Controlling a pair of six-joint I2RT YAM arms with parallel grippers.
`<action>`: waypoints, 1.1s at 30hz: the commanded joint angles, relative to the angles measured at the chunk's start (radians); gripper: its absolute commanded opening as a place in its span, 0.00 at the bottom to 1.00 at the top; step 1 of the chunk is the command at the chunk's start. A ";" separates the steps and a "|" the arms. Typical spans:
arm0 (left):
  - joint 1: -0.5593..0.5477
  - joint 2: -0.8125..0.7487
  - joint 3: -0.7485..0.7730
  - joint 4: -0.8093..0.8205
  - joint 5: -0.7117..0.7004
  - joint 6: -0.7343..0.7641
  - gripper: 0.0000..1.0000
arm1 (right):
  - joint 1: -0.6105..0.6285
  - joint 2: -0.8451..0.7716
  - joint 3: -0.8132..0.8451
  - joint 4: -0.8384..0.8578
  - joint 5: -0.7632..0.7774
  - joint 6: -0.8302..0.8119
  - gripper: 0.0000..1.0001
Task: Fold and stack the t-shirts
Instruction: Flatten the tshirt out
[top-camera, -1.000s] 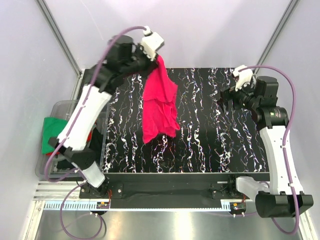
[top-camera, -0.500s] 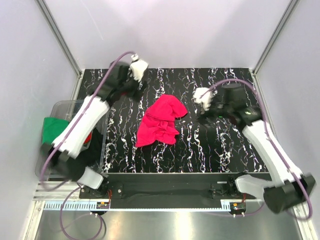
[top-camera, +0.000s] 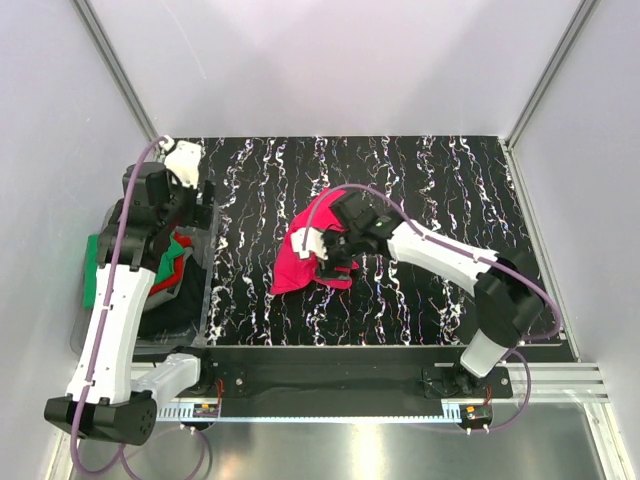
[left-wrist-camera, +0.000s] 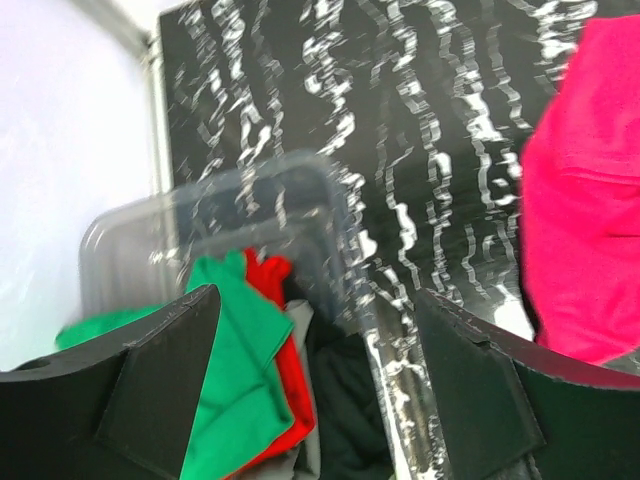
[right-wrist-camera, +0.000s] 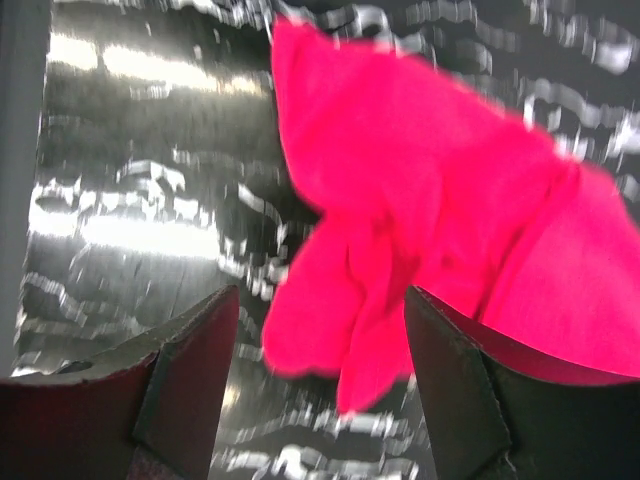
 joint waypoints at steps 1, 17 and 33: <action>0.037 -0.036 0.001 0.003 0.007 -0.041 0.84 | 0.054 0.014 0.030 0.180 -0.016 -0.033 0.74; 0.108 -0.097 0.035 -0.026 0.139 -0.094 0.86 | 0.210 0.181 0.030 0.249 0.033 -0.068 0.67; 0.110 -0.142 0.004 -0.033 0.182 -0.101 0.86 | 0.263 0.242 -0.009 0.373 0.273 -0.133 0.00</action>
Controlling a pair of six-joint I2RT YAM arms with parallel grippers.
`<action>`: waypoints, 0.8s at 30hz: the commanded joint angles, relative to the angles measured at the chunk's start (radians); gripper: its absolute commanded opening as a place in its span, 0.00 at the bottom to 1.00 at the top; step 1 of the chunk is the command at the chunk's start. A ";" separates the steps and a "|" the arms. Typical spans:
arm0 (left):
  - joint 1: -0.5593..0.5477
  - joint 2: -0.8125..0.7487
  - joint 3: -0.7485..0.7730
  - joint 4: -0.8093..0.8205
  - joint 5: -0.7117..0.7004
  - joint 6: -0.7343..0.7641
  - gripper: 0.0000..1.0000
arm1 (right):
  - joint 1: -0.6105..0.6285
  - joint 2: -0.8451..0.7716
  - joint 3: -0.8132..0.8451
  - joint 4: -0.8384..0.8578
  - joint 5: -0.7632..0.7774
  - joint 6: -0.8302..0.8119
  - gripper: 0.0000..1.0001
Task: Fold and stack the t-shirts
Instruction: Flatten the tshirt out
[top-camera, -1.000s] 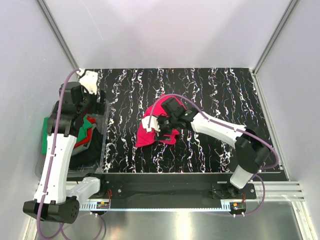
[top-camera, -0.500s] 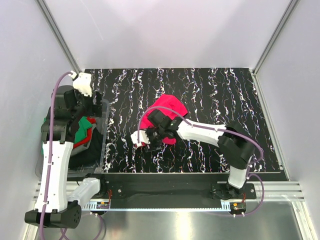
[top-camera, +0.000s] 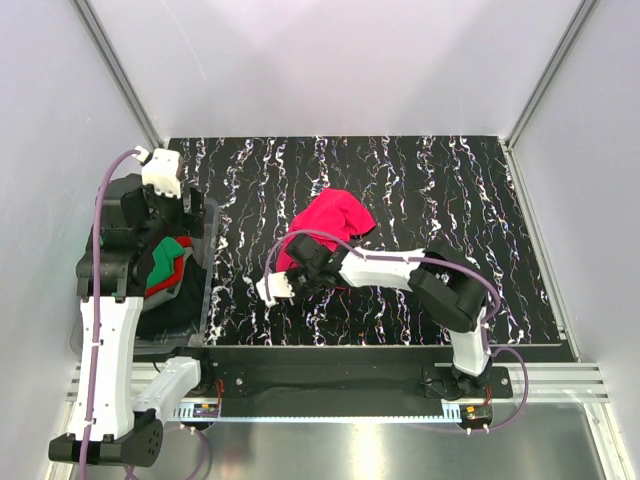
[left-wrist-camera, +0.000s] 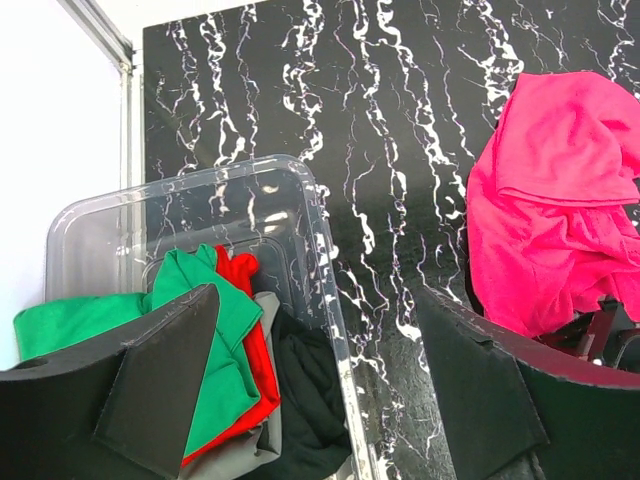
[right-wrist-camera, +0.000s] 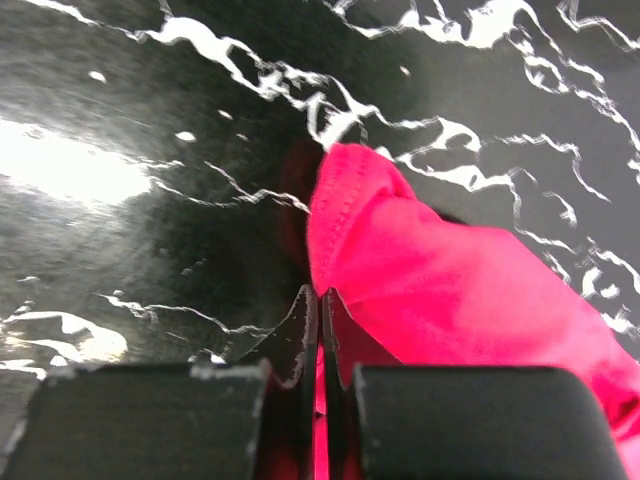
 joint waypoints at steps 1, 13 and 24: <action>0.006 -0.005 0.007 0.013 0.037 -0.008 0.86 | 0.016 -0.072 0.007 0.057 0.111 -0.018 0.00; 0.006 0.090 0.050 0.096 -0.007 0.058 0.87 | -0.050 -0.391 0.427 0.065 0.438 -0.136 0.00; 0.000 0.226 0.199 0.122 0.132 0.041 0.83 | -0.294 -0.509 0.531 0.100 0.558 -0.297 0.00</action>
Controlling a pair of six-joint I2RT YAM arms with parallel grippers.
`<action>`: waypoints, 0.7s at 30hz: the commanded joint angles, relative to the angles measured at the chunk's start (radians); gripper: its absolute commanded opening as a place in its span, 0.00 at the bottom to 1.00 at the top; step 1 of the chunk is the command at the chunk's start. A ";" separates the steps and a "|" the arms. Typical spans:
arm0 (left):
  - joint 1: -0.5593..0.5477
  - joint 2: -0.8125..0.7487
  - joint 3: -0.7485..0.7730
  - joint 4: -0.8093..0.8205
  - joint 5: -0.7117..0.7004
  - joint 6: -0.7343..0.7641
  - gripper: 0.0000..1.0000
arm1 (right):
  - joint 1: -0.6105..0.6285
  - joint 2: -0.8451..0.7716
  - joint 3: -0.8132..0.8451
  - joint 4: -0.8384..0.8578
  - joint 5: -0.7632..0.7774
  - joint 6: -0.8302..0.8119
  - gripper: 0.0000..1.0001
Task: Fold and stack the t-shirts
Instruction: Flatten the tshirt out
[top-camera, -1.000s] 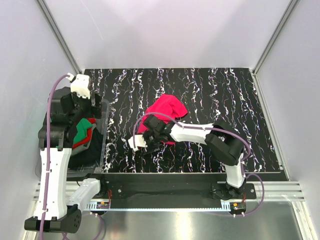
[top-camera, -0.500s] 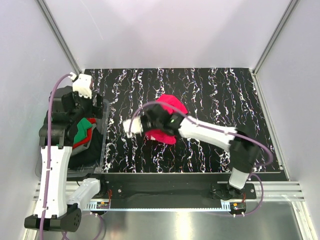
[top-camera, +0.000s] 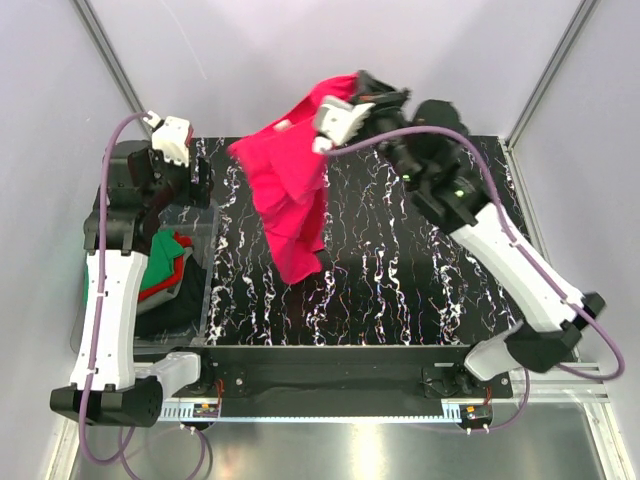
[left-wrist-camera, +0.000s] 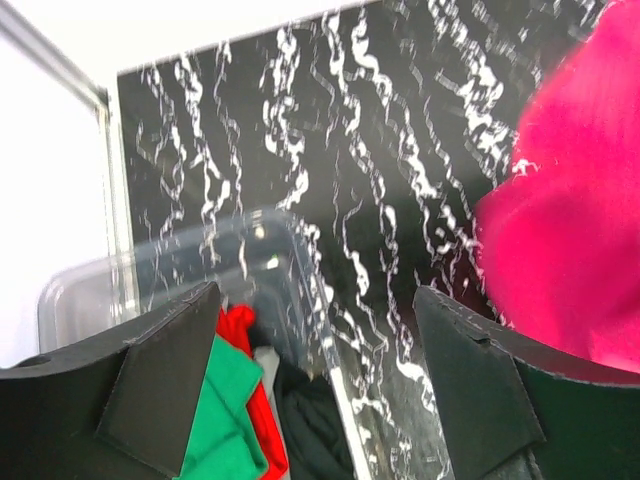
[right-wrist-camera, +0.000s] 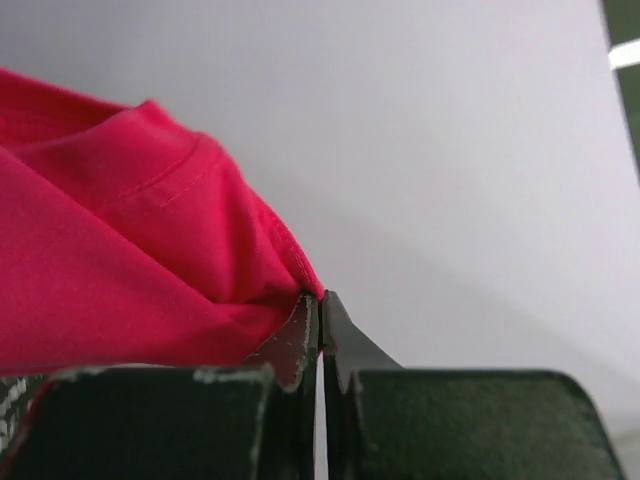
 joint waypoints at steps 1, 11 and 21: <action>-0.005 0.021 0.055 0.069 0.058 0.002 0.83 | -0.148 -0.122 -0.145 0.011 0.082 -0.037 0.00; -0.181 0.063 -0.077 0.013 0.168 0.117 0.80 | -0.454 -0.403 -0.933 -0.006 0.055 0.112 0.00; -0.540 0.300 -0.260 0.006 0.047 0.277 0.80 | -0.454 -0.377 -0.984 -0.051 0.003 0.274 0.00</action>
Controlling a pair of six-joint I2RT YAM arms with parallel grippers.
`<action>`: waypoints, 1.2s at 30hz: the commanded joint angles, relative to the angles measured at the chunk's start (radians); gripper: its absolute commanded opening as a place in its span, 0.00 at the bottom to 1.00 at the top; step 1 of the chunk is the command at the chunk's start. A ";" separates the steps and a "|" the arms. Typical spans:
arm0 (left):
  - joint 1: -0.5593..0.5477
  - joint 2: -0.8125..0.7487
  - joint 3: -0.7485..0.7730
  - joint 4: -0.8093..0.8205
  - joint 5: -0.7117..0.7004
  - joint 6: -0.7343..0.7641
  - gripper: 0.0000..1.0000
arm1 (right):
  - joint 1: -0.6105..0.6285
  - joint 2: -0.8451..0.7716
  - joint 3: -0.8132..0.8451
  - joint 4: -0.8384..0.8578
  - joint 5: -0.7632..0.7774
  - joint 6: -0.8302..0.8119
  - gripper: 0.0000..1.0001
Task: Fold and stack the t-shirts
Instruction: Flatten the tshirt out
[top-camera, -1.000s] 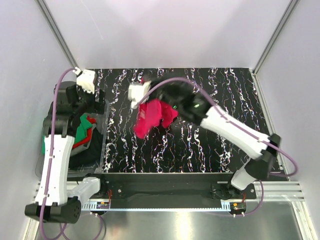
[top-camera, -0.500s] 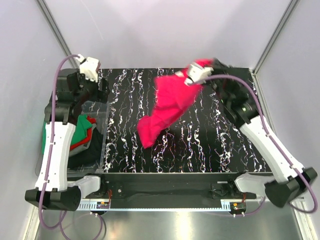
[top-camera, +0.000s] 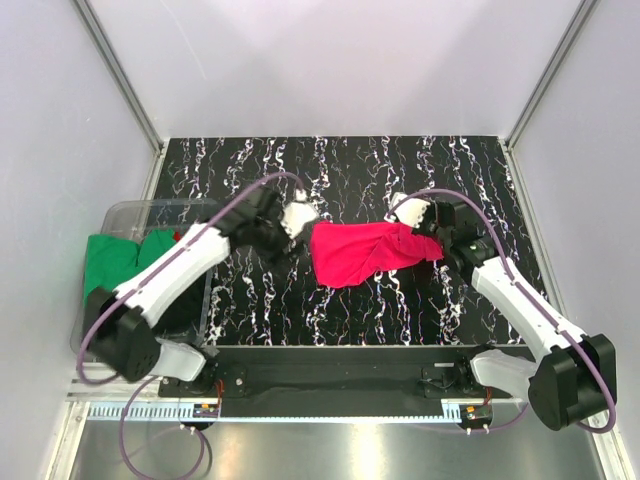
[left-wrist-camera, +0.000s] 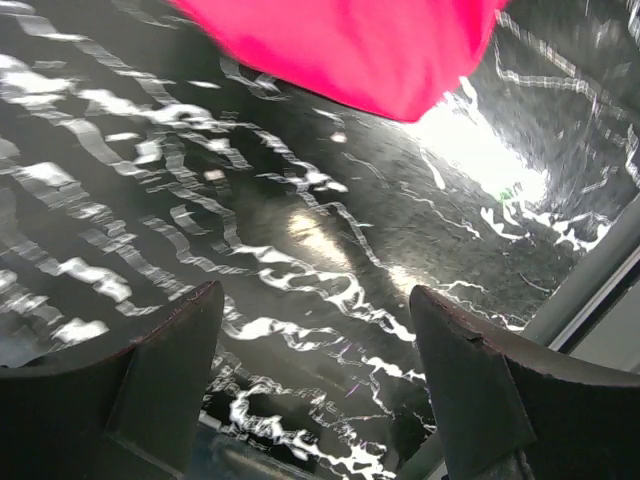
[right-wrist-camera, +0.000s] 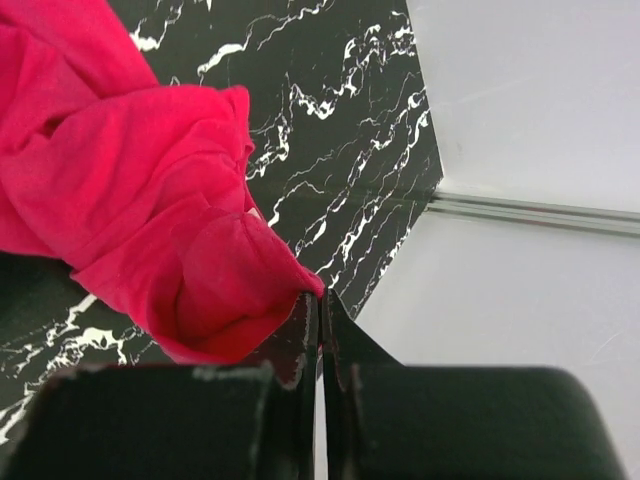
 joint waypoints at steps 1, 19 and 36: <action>-0.066 0.079 0.025 0.047 -0.057 0.026 0.80 | 0.000 -0.010 0.053 0.045 -0.030 0.067 0.00; -0.299 0.507 0.253 0.121 -0.162 -0.034 0.77 | 0.002 0.012 0.129 0.028 -0.044 0.225 0.00; -0.307 0.613 0.260 0.105 -0.162 -0.039 0.72 | -0.006 -0.017 0.099 0.054 -0.036 0.244 0.00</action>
